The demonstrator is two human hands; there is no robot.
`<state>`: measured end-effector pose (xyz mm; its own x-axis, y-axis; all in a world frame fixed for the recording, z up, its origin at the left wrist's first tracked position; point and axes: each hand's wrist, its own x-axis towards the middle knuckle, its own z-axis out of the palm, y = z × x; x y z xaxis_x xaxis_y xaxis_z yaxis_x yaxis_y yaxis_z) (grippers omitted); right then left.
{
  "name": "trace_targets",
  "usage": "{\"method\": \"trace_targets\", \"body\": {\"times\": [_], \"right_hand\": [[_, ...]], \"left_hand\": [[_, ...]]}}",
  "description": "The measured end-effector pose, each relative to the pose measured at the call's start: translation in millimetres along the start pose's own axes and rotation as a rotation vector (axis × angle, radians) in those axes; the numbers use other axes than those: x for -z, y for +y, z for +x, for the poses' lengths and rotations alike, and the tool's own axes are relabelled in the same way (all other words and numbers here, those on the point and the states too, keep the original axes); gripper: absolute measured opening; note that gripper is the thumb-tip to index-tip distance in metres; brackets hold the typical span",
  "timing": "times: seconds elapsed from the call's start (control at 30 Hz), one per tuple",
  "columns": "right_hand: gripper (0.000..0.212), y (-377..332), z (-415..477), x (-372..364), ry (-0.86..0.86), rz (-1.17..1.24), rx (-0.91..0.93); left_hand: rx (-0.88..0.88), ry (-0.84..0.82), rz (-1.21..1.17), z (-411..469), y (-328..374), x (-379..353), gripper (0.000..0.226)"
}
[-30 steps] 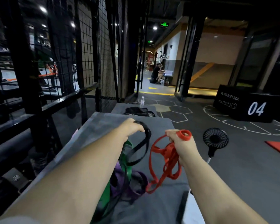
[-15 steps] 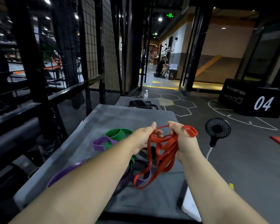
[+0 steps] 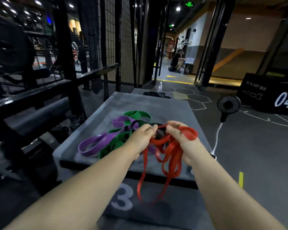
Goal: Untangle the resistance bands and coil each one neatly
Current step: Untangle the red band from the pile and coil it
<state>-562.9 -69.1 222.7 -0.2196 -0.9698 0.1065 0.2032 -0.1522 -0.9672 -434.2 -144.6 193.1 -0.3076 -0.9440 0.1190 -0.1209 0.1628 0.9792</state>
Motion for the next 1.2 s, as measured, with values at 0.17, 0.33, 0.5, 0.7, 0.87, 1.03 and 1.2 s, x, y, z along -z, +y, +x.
{"method": "trace_targets", "body": {"times": [0.17,0.33,0.5,0.7,0.87,1.03,1.2], "right_hand": [[0.074,34.1,-38.3,13.3,-0.298,-0.300,-0.159],[0.106,46.0,-41.2,27.4,-0.578,-0.967,-0.251],[0.085,57.6,-36.0,22.1,-0.592,-1.545,-0.197],[0.046,64.4,-41.8,6.0,-0.454,-0.578,-0.264],[0.036,83.6,-36.7,6.8,-0.276,-0.328,-0.250],[0.045,91.8,-23.7,16.2,-0.217,-0.363,-0.312],[0.060,101.0,-16.9,24.6,-0.302,-0.356,-0.418]], "left_hand": [[0.016,-0.019,0.149,-36.7,-25.7,19.6,0.032],[0.037,-0.048,0.201,-50.3,-36.8,35.0,0.030],[0.000,-0.115,0.160,-57.4,-30.6,37.5,0.028],[-0.019,-0.253,0.077,-65.5,-33.9,29.8,0.025],[-0.006,-0.267,-0.013,-60.7,-39.9,31.7,0.026],[0.009,-0.253,-0.063,-49.3,-51.4,26.7,0.025],[-0.089,-0.157,-0.105,-39.7,-70.4,16.7,0.028]]}}
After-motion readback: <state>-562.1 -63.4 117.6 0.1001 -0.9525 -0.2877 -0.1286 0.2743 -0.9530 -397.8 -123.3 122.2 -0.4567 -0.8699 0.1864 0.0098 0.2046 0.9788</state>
